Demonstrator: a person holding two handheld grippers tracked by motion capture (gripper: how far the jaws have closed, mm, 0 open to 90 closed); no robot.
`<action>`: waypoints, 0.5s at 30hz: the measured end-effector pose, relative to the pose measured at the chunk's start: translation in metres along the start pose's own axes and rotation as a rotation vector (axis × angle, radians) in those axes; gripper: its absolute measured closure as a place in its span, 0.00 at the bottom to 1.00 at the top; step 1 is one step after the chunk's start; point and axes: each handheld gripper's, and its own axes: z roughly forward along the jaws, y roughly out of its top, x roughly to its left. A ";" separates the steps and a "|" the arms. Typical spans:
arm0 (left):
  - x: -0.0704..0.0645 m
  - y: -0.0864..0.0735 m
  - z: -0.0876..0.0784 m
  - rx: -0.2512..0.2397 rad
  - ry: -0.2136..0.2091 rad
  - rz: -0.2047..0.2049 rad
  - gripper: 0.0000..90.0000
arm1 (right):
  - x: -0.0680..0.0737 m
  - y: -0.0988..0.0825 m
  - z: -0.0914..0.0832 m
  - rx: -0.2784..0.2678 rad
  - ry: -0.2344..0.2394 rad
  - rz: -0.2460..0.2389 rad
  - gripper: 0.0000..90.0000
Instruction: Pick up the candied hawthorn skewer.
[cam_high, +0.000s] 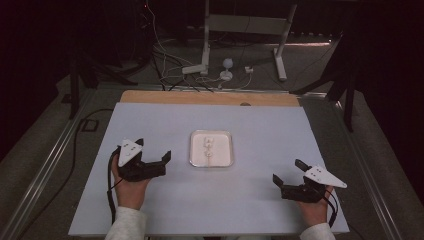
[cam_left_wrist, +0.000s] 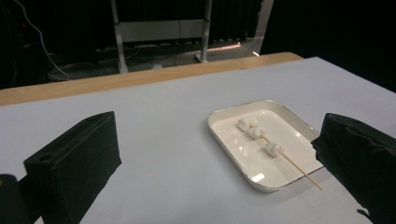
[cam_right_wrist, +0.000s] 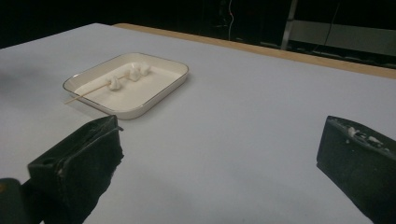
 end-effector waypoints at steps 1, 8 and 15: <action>-0.002 0.000 0.004 0.008 -0.002 0.001 0.00 | 0.000 0.000 0.000 0.000 0.000 0.000 0.00; -0.015 0.000 0.029 0.048 -0.022 0.006 0.00 | 0.000 0.000 0.000 0.000 0.002 0.001 0.00; -0.030 -0.002 0.052 0.084 -0.049 0.021 0.00 | 0.000 0.000 0.001 0.004 0.004 -0.001 0.00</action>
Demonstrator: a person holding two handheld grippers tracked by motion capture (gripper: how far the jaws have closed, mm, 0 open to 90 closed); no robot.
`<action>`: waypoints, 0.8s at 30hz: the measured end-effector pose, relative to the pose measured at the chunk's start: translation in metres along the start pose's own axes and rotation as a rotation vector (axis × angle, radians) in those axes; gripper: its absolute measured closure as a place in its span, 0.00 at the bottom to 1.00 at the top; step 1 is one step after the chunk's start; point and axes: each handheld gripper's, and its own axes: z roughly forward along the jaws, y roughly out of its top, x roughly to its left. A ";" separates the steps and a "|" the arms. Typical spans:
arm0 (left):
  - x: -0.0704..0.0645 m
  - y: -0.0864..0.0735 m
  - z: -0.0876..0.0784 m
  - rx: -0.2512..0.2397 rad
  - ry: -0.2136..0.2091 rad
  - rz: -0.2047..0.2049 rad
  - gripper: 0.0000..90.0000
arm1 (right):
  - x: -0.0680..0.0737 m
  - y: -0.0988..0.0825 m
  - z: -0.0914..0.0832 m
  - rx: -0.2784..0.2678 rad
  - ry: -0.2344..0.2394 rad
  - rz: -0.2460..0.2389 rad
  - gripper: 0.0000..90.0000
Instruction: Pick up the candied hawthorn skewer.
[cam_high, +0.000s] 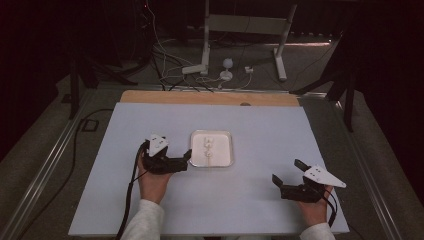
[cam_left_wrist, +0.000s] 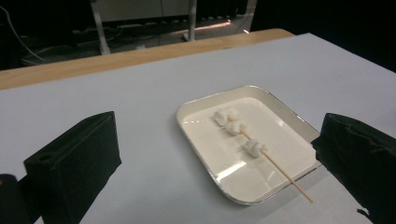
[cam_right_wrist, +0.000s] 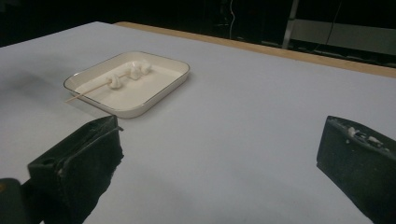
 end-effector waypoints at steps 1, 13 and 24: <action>-0.002 0.000 0.003 0.008 -0.001 0.004 0.00 | 0.000 0.000 0.000 0.000 0.000 0.000 0.00; -0.019 -0.002 0.036 0.065 -0.014 0.012 0.00 | 0.000 0.000 0.000 0.000 0.001 -0.001 0.00; -0.026 -0.008 0.058 0.149 -0.031 -0.016 0.02 | 0.000 0.000 0.000 -0.001 0.002 0.001 0.00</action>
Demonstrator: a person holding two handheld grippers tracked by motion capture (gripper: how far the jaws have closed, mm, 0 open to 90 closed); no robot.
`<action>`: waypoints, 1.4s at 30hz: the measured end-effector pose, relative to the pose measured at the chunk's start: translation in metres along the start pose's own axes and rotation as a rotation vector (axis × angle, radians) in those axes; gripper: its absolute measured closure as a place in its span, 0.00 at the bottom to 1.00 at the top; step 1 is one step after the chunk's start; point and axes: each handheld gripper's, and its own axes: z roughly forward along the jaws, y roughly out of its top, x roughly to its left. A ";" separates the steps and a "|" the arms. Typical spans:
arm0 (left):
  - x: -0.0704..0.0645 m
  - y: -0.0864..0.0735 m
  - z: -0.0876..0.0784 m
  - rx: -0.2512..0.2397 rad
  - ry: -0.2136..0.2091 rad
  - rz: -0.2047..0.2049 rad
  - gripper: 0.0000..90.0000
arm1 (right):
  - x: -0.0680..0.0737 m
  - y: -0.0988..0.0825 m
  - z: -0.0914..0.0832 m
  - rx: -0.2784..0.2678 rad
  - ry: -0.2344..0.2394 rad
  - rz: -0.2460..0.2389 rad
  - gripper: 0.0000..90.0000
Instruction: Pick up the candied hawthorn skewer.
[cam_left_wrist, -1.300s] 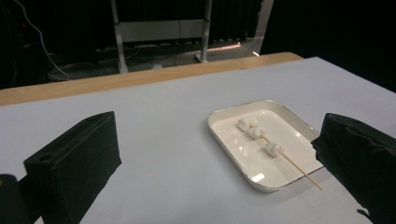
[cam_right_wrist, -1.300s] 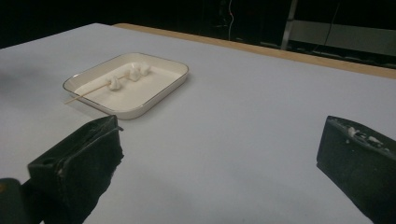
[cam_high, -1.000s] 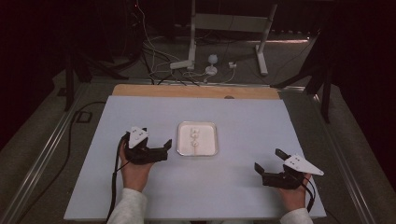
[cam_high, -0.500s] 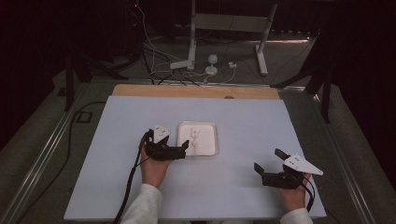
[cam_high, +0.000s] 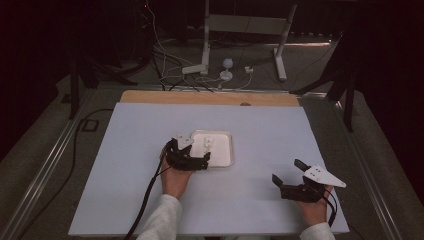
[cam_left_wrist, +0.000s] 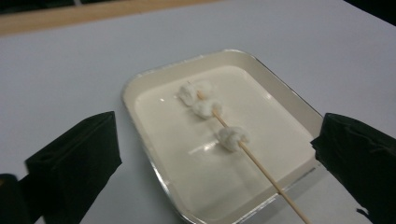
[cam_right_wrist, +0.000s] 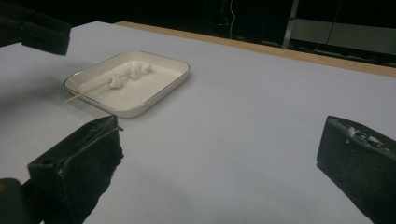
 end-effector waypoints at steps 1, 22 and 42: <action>-0.002 0.000 0.004 0.024 -0.011 -0.003 0.02 | 0.000 0.000 0.000 0.002 0.000 -0.002 0.00; -0.018 -0.004 0.029 0.262 -0.032 0.039 0.58 | -0.002 0.000 -0.001 -0.002 -0.001 0.008 0.00; -0.003 -0.001 0.023 0.291 -0.020 -0.023 1.00 | -0.001 0.000 0.000 0.000 0.006 0.007 0.00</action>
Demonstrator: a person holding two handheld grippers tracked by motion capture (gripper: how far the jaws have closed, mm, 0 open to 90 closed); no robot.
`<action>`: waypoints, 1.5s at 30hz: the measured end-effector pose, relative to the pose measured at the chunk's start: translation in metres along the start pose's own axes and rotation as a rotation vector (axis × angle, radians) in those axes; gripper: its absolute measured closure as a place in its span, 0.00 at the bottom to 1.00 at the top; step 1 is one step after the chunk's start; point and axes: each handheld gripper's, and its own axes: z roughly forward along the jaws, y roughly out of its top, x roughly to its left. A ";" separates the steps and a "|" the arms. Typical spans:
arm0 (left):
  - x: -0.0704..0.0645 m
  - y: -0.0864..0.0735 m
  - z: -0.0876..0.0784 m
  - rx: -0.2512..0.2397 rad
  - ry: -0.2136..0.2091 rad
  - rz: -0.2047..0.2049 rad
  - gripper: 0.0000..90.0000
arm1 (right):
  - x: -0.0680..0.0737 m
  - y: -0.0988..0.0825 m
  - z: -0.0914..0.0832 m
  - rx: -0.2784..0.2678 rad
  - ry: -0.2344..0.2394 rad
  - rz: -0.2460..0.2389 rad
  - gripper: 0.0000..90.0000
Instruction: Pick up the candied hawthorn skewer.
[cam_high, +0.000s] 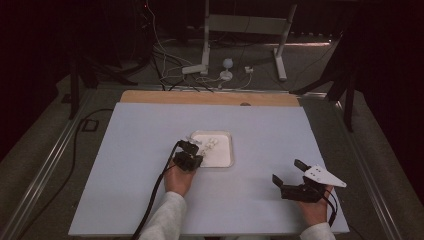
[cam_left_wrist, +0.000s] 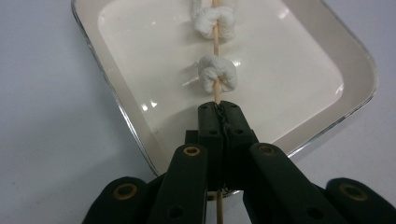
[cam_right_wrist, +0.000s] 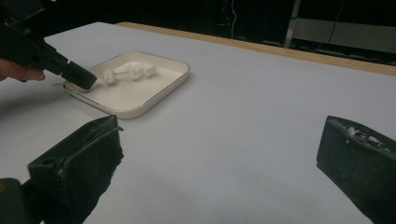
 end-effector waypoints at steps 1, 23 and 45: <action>0.000 0.000 -0.002 -0.011 -0.005 0.006 1.00 | 0.000 0.000 0.000 0.000 0.000 0.000 0.00; 0.013 -0.021 -0.050 -0.205 -0.059 0.007 1.00 | 0.005 0.002 0.004 0.007 0.026 0.011 0.00; 0.016 -0.054 -0.081 -0.362 -0.085 0.082 1.00 | 0.013 0.045 0.016 -0.047 0.080 0.019 0.00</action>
